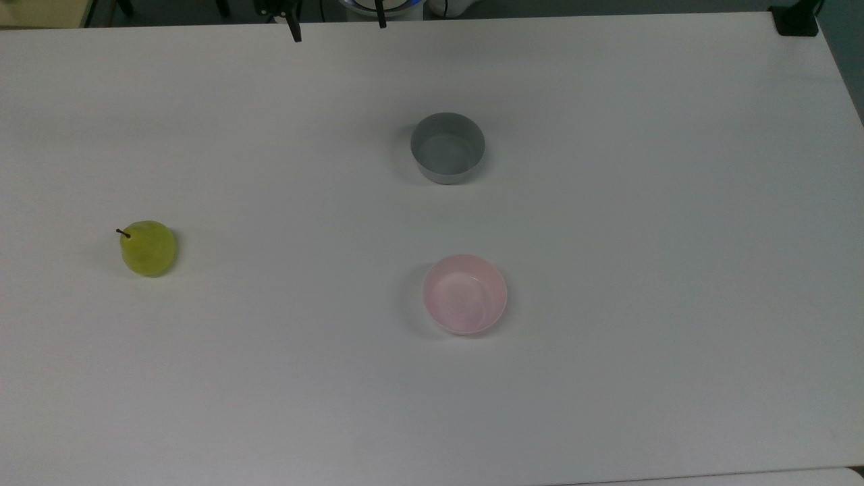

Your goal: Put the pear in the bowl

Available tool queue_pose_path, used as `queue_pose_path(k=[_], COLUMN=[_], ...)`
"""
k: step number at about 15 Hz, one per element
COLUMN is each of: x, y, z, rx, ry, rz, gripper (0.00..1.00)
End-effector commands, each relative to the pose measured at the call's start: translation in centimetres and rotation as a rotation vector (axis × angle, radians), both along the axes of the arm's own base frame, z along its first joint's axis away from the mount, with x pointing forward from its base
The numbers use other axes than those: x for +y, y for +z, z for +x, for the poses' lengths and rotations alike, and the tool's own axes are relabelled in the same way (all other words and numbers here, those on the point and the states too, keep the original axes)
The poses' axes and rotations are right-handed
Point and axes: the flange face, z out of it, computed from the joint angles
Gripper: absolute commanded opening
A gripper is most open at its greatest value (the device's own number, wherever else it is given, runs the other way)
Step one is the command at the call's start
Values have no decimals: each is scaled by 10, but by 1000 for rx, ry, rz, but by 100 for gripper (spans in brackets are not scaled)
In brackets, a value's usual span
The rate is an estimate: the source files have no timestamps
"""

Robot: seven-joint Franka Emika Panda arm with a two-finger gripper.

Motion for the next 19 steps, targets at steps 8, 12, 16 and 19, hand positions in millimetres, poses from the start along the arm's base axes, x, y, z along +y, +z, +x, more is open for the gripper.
queue_pose_path(k=[8,12,16,19], x=[-110,-147,-170,-186], y=[22,-4,-37,-61], z=[1,32,58,68], rx=[-93,-175,-221,-214], ry=[209,166,100,49], rz=[-72,-133,-170,-193], gripper=[100,100,100,100])
